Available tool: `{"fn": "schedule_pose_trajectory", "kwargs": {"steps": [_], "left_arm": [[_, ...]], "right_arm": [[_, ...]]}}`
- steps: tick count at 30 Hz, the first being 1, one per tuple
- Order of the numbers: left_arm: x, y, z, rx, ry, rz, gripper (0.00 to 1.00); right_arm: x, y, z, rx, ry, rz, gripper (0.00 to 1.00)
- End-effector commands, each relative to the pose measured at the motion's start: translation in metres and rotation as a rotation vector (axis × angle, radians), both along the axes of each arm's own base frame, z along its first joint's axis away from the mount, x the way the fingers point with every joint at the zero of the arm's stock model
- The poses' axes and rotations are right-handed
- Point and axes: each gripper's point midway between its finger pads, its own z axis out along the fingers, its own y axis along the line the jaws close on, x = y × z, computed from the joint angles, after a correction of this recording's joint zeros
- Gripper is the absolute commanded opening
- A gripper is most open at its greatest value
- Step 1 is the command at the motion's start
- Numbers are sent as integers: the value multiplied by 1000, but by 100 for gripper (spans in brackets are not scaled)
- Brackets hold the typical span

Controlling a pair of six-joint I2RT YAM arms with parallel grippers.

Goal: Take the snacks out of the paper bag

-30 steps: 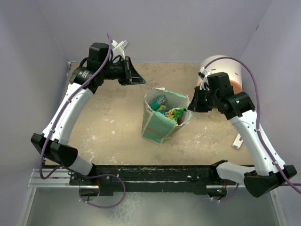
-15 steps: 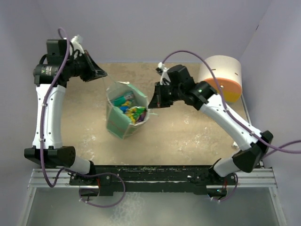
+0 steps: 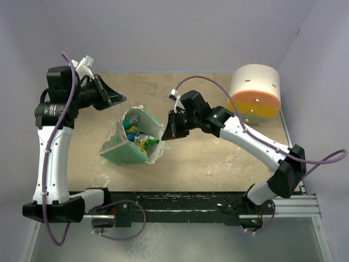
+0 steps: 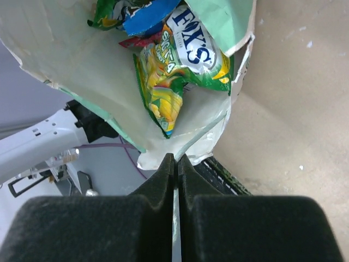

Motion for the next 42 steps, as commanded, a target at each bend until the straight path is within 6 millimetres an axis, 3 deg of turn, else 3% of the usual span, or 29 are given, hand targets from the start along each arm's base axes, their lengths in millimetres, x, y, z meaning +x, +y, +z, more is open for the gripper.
{"fn": "schedule_pose_trajectory", "kwargs": {"steps": [1,5,9,14,16,18,22,27,32,35,42], "left_arm": [[-25,-26,49,-147,-192,-137,0],[-45,-32,42,-192,-167,-169,0],[-52,-31,31,-195,-123,-152,0],[-49,-26,21,-166,-53,-115,0],[-49,-24,20,-160,-34,-98,0],[-50,-24,20,-157,-38,-92,0],[-51,-18,12,-127,-15,-50,0],[-49,-19,10,-152,-8,-45,0],[-46,-16,12,-109,-16,-46,0],[-45,-17,13,-121,-22,-52,0],[-47,-20,17,-158,-56,-58,0]], "right_arm": [[-17,-6,36,111,-63,13,0],[-17,-31,24,14,-99,-45,0],[-21,-56,14,-96,-116,-64,0],[0,-93,4,-333,-298,-35,22],[11,-101,17,-403,-406,29,31],[16,-94,33,-387,-520,135,41],[9,-72,64,-269,-780,334,51],[-24,-36,88,-5,-1022,536,58],[-74,-16,56,87,-1260,1016,56],[-68,-11,41,-17,-1332,1085,56],[-39,-5,-7,-225,-1299,1167,55]]}}
